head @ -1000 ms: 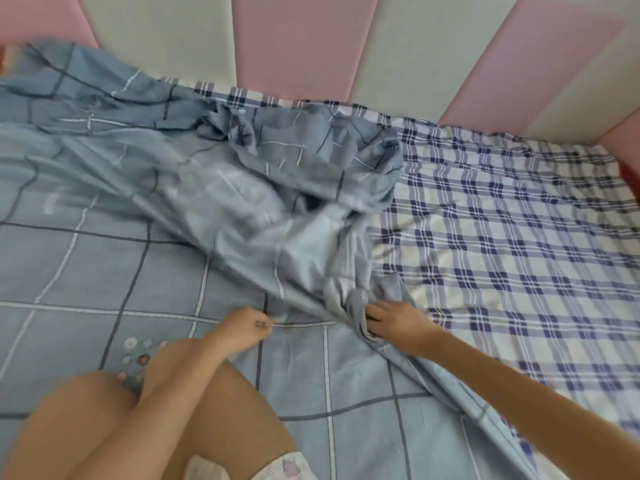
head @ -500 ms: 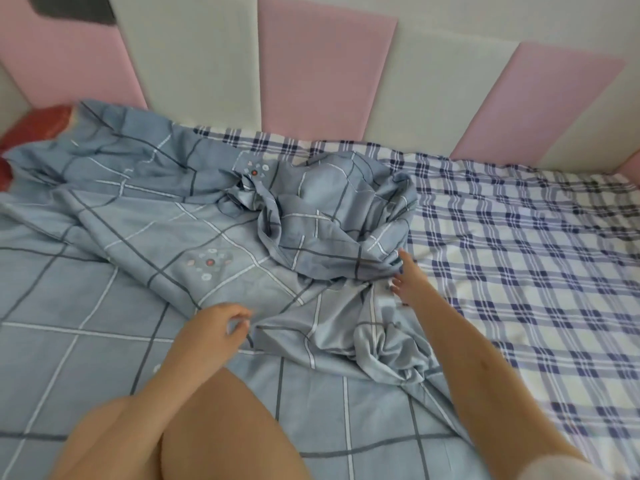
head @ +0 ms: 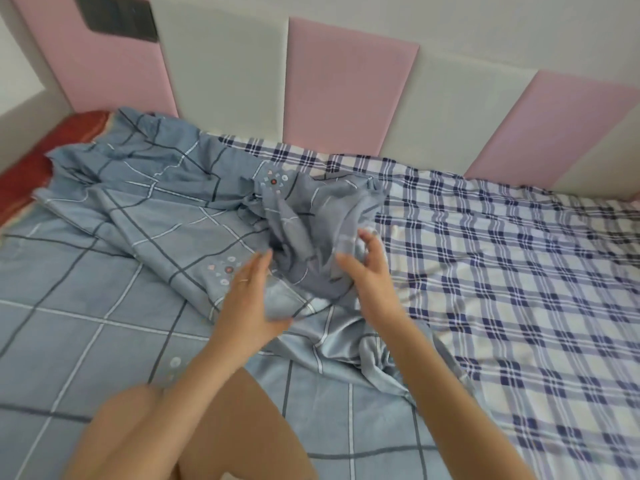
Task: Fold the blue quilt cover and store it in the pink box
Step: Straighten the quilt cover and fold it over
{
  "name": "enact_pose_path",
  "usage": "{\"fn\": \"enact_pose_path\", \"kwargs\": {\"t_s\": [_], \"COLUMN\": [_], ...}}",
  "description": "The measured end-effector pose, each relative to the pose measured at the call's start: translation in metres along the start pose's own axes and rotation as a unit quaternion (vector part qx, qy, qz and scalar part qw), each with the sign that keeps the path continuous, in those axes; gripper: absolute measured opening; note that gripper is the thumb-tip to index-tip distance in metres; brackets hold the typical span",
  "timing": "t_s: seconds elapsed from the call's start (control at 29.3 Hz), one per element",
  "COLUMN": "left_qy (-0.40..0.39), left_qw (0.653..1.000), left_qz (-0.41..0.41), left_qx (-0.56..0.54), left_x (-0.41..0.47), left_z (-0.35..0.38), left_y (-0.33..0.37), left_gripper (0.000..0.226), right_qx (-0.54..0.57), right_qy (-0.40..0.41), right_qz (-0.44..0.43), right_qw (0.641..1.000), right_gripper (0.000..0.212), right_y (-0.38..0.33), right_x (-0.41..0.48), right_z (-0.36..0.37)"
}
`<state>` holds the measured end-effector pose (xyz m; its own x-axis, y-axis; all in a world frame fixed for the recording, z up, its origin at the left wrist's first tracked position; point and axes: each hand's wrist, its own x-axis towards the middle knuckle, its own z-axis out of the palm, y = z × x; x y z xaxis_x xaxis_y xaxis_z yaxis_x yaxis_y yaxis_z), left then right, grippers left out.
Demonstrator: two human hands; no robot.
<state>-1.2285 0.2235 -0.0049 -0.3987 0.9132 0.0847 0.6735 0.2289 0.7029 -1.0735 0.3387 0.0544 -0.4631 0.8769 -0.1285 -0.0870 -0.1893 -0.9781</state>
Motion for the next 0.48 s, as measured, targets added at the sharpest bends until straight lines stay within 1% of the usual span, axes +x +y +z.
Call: {"fn": "enact_pose_path", "kwargs": {"t_s": [0.03,0.07,0.1,0.17,0.21,0.24,0.31,0.34,0.41,0.44,0.48], "left_qy": [0.016,0.031,0.046,0.066,0.061,0.053,0.02,-0.019,-0.09,-0.101,-0.1], "left_qw": [1.0,0.999,0.997,0.994,0.994,0.994,0.992,0.989,0.981,0.979,0.98], "left_qz": [0.021,0.04,0.058,0.081,0.082,0.088,0.124,0.145,0.166,0.168,0.169], "left_qx": [0.013,0.02,0.015,-0.022,-0.033,-0.03,0.009,0.027,0.047,0.047,0.041], "left_x": [0.001,-0.002,-0.006,-0.013,-0.018,-0.023,-0.035,-0.04,-0.052,-0.057,-0.063], "left_z": [0.009,0.017,0.025,0.034,0.034,0.031,0.024,0.022,0.019,0.02,0.02], "left_y": [0.014,0.026,0.038,0.055,0.06,0.063,0.063,0.061,0.054,0.051,0.047], "left_gripper": [0.115,0.113,0.098,0.053,0.04,0.035,0.038,0.041,0.044,0.043,0.04], "right_qx": [0.009,0.048,0.095,0.162,0.17,0.163,0.091,0.044,-0.032,-0.048,-0.042], "right_qy": [-0.005,-0.007,-0.017,-0.018,0.003,0.025,0.055,0.065,0.07,0.064,0.044], "right_qz": [0.014,0.042,0.076,0.132,0.156,0.177,0.203,0.211,0.243,0.266,0.294], "right_qw": [1.0,0.998,0.992,0.978,0.973,0.97,0.973,0.974,0.967,0.961,0.954], "right_gripper": [0.04,0.04,0.04,0.03,0.024,0.025,0.037,0.034,0.023,0.017,0.021], "right_y": [0.002,0.007,0.012,0.02,0.022,0.022,0.022,0.023,0.029,0.034,0.038], "right_x": [-0.023,-0.046,-0.062,-0.083,-0.089,-0.095,-0.108,-0.112,-0.114,-0.114,-0.115], "right_z": [0.001,0.001,-0.001,-0.009,-0.013,-0.018,-0.032,-0.04,-0.053,-0.056,-0.056]}}
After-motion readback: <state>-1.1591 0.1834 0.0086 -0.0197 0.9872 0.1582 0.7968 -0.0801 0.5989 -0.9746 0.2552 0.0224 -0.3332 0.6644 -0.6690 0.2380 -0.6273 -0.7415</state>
